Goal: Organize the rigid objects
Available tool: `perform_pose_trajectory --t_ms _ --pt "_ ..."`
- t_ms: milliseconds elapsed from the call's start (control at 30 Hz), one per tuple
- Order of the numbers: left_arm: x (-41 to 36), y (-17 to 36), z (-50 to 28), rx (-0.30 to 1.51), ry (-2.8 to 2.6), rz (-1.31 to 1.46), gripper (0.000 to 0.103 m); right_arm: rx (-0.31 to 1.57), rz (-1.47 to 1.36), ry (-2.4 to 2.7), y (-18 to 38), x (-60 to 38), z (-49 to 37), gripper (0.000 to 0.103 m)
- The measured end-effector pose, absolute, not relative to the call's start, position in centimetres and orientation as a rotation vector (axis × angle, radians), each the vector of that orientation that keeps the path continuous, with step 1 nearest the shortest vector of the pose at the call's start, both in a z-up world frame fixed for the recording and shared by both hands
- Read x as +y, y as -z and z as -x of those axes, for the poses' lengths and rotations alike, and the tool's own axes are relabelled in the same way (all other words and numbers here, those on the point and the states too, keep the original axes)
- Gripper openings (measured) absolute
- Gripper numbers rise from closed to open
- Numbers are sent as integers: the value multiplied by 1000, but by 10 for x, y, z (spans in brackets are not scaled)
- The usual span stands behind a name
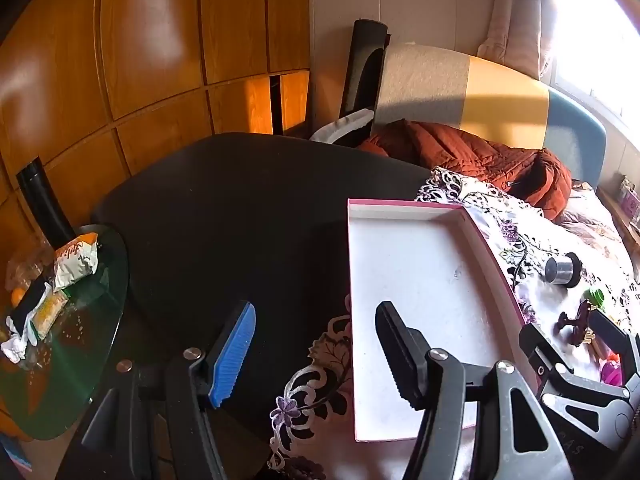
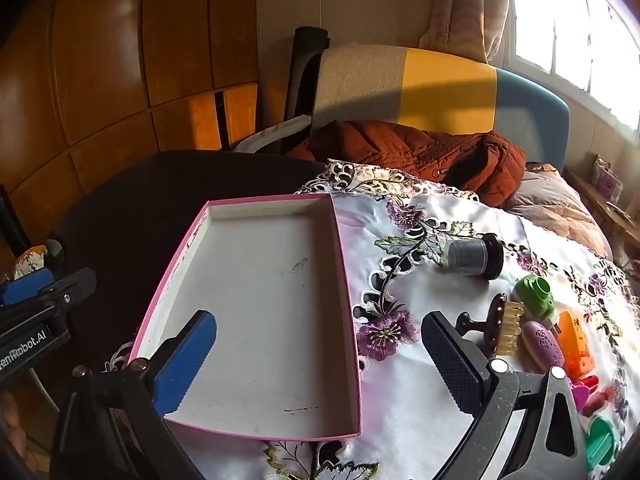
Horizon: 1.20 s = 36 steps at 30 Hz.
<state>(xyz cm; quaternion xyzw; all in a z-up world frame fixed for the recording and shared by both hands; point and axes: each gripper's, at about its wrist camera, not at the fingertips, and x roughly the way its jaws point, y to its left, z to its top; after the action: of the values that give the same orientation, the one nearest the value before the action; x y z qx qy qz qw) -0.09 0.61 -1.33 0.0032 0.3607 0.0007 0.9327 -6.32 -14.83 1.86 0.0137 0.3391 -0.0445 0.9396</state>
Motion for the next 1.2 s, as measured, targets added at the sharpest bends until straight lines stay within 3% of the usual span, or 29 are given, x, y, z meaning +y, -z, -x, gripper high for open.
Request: perform_pose_trajectory --t_ms 300,1200 --pt "-1 12 -5 756 -15 -14 63 680 -19 94 4 -170 32 103" --pt "-17 6 1 758 18 -64 63 629 -14 148 -9 -196 42 103"
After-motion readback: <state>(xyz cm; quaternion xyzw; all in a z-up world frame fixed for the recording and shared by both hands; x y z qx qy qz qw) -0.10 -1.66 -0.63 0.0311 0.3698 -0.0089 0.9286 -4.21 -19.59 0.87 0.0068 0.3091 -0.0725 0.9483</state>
